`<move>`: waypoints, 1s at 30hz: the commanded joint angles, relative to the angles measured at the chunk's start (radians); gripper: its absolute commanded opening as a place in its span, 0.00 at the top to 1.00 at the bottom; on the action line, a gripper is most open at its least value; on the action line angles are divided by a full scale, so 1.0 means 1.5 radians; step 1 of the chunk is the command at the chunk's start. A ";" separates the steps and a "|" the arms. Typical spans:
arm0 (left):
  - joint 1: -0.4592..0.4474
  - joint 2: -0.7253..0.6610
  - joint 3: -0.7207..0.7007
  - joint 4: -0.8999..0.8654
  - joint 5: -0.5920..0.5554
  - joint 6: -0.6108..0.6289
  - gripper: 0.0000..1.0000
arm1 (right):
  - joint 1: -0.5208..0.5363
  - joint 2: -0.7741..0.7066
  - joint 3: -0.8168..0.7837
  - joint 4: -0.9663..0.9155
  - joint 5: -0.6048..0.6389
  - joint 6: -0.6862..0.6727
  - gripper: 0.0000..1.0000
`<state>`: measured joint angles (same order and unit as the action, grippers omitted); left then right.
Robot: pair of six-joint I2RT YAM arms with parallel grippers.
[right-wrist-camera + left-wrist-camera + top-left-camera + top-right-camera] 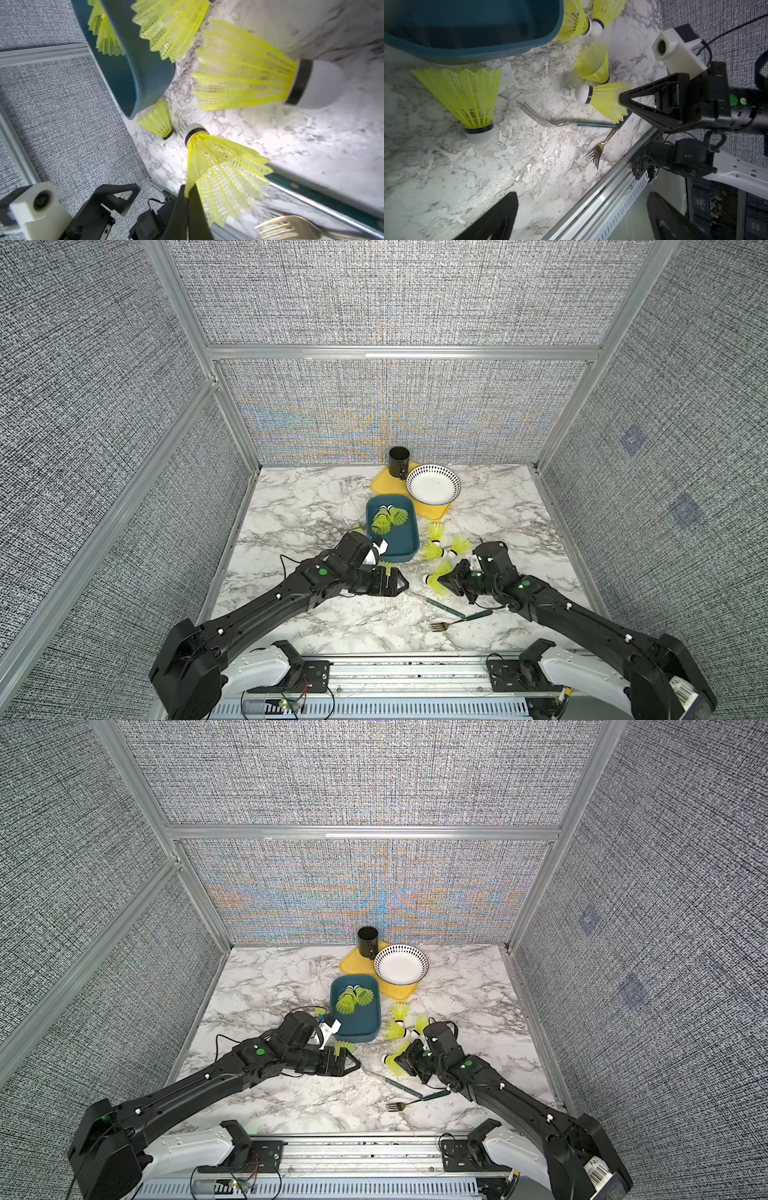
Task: Put the shuttlecocks into the storage box
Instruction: Pick up the shuttlecock at the center of the board, then place the shuttlecock in the storage box.
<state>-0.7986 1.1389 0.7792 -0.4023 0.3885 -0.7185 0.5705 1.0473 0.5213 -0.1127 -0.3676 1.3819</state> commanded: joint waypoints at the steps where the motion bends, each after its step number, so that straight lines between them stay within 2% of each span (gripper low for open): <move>1: 0.000 -0.028 0.005 0.015 -0.072 -0.031 0.01 | 0.008 -0.008 0.038 -0.040 0.031 0.037 1.00; 5: 0.000 -0.048 0.021 0.009 -0.120 -0.039 0.01 | 0.010 0.019 0.095 -0.041 0.052 0.053 1.00; 13: 0.006 -0.057 0.064 0.000 -0.203 -0.052 0.00 | 0.029 0.136 0.237 -0.027 0.120 0.061 1.00; 21: 0.068 -0.005 0.100 -0.007 -0.184 -0.085 0.00 | 0.040 0.251 0.339 -0.037 0.223 0.106 1.00; 30: 0.141 0.030 0.097 0.020 -0.164 -0.113 0.00 | 0.040 0.407 0.475 -0.072 0.243 0.131 1.00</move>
<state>-0.6022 1.1755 0.9195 -0.3935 0.1310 -0.8753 0.6296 1.6165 1.1908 -0.1864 -0.0273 1.5570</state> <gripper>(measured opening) 0.999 0.049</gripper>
